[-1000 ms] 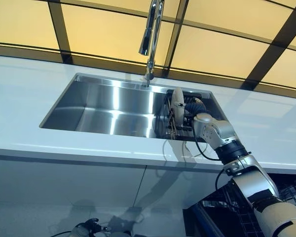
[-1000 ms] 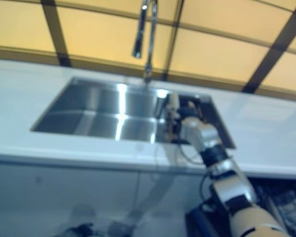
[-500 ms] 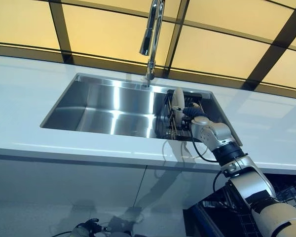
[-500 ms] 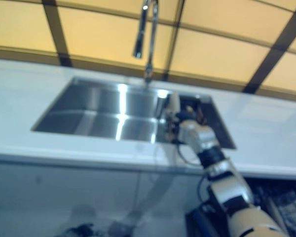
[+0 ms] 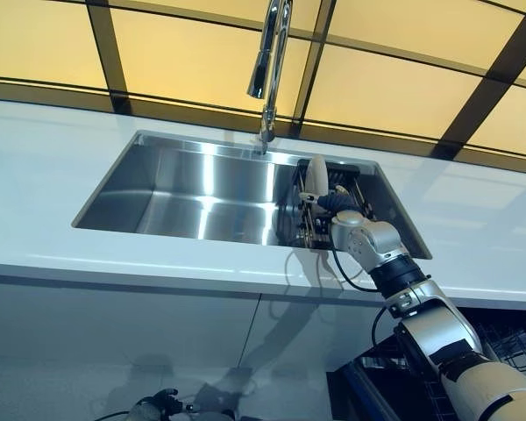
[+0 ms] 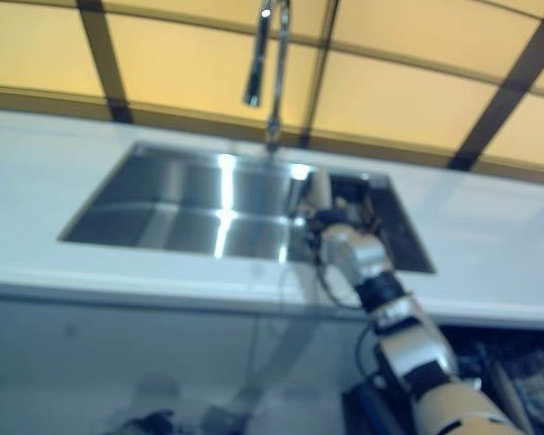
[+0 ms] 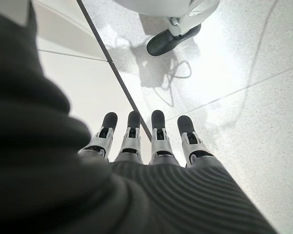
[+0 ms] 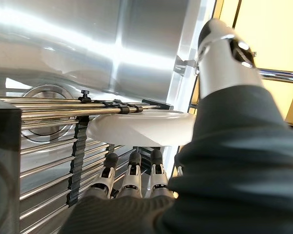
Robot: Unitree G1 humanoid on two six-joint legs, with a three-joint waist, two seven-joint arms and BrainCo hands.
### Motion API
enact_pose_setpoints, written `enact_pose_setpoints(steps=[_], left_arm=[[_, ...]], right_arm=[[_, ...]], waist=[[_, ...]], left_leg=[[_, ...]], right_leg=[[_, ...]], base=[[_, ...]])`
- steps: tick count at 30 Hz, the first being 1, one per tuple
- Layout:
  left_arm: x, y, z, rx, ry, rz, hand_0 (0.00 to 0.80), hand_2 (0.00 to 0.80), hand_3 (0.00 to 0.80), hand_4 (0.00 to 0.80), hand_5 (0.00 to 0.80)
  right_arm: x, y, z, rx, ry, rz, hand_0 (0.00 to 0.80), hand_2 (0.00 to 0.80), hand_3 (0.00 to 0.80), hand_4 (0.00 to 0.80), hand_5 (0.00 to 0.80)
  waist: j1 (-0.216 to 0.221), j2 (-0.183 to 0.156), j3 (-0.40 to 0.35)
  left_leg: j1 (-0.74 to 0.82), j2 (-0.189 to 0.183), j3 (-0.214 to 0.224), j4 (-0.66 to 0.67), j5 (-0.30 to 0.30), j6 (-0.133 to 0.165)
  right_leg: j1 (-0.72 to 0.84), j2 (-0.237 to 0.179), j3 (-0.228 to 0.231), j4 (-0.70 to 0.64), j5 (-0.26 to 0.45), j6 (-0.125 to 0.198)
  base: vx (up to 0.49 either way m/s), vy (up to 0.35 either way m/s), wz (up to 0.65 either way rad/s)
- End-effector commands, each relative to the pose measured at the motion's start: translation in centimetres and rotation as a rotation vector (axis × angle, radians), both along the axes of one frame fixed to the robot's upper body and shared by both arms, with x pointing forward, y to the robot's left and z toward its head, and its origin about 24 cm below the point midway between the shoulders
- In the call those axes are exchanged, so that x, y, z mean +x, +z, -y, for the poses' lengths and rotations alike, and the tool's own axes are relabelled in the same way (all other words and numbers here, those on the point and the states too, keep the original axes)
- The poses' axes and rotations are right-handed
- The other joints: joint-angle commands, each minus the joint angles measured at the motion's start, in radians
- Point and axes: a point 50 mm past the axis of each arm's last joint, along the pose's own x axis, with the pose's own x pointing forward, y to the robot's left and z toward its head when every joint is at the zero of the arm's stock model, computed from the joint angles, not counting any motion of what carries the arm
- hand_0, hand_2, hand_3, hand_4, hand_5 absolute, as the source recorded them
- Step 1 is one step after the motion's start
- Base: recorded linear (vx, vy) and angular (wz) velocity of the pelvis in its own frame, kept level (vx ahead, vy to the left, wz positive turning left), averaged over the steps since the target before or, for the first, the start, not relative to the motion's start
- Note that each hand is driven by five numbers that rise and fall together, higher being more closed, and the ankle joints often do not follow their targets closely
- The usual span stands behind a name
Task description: Take plates into dishwasher
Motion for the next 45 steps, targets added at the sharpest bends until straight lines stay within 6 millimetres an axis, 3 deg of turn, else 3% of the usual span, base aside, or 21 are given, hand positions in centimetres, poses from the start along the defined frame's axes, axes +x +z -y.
enact_pose_setpoints(steps=[1,23,26,30,34,36,45], left_arm=[[1.6,0.2,0.7,-0.015,0.006,0.054,0.0,0.0,0.0,0.0,0.0],[1.4,0.0,1.4,-0.031,-0.006,0.048,0.0,0.0,0.0,0.0,0.0],[1.4,0.0,1.5,-0.032,-0.007,0.047,0.0,0.0,0.0,0.0,0.0],[1.3,-0.1,1.5,-0.032,-0.009,0.044,0.0,0.0,0.0,0.0,0.0],[1.1,-0.1,1.5,-0.035,-0.011,0.039,0.0,0.0,0.0,0.0,0.0],[1.0,-0.1,1.5,-0.037,-0.012,0.037,0.0,0.0,0.0,0.0,0.0],[0.9,-0.2,1.7,-0.038,-0.023,0.031,0.0,0.0,0.0,0.0,0.0]], right_arm=[[1.1,3.4,0.6,-0.018,-0.021,0.146,0.0,0.0,0.0,0.0,0.0],[1.1,3.4,0.7,-0.045,-0.088,0.164,0.0,0.0,0.0,0.0,0.0],[1.1,3.4,0.8,-0.049,-0.099,0.162,0.1,0.1,0.1,0.1,0.1],[1.1,3.4,1.1,-0.044,-0.124,0.159,0.157,0.157,0.157,0.157,0.157],[1.2,3.6,1.6,-0.05,-0.147,0.161,0.104,0.104,0.104,0.104,0.104],[1.2,3.7,1.8,-0.057,-0.152,0.164,0.0,0.0,0.0,0.0,0.0],[1.4,4.2,2.2,-0.086,-0.163,0.171,0.0,0.0,0.0,0.0,0.0]], waist=[[0.03,-0.012,0.02],[0.041,-0.003,0.022],[0.042,-0.002,0.021],[0.043,-0.002,0.02],[0.044,0.001,0.018],[0.044,0.002,0.018],[0.043,0.002,0.014]], left_leg=[[-0.009,-0.014,-0.005,-0.004,-0.077,-0.047],[-0.008,-0.019,-0.012,-0.004,-0.079,-0.041],[-0.007,-0.02,-0.014,-0.004,-0.079,-0.04],[-0.008,-0.021,-0.018,-0.004,-0.08,-0.04],[-0.006,-0.024,-0.022,-0.004,-0.08,-0.039],[-0.006,-0.025,-0.024,-0.004,-0.08,-0.039],[-0.002,-0.027,-0.031,-0.004,-0.084,-0.037]], right_leg=[[-0.09,-0.062,0.027,0.048,0.038,-0.009],[-0.087,-0.068,0.015,0.054,0.032,-0.01],[-0.088,-0.069,0.014,0.056,0.03,-0.01],[-0.088,-0.07,0.011,0.057,0.03,-0.01],[-0.091,-0.072,0.009,0.061,0.028,-0.011],[-0.093,-0.072,0.009,0.063,0.027,-0.012],[-0.102,-0.074,0.01,0.07,0.025,-0.012]], base=[[0.0,0.0,0.0],[0.0,0.0,0.0],[0.0,0.0,0.0],[0.0,0.0,0.0],[0.0,0.0,0.0],[0.0,0.0,0.0],[0.001,0.004,0.01]])
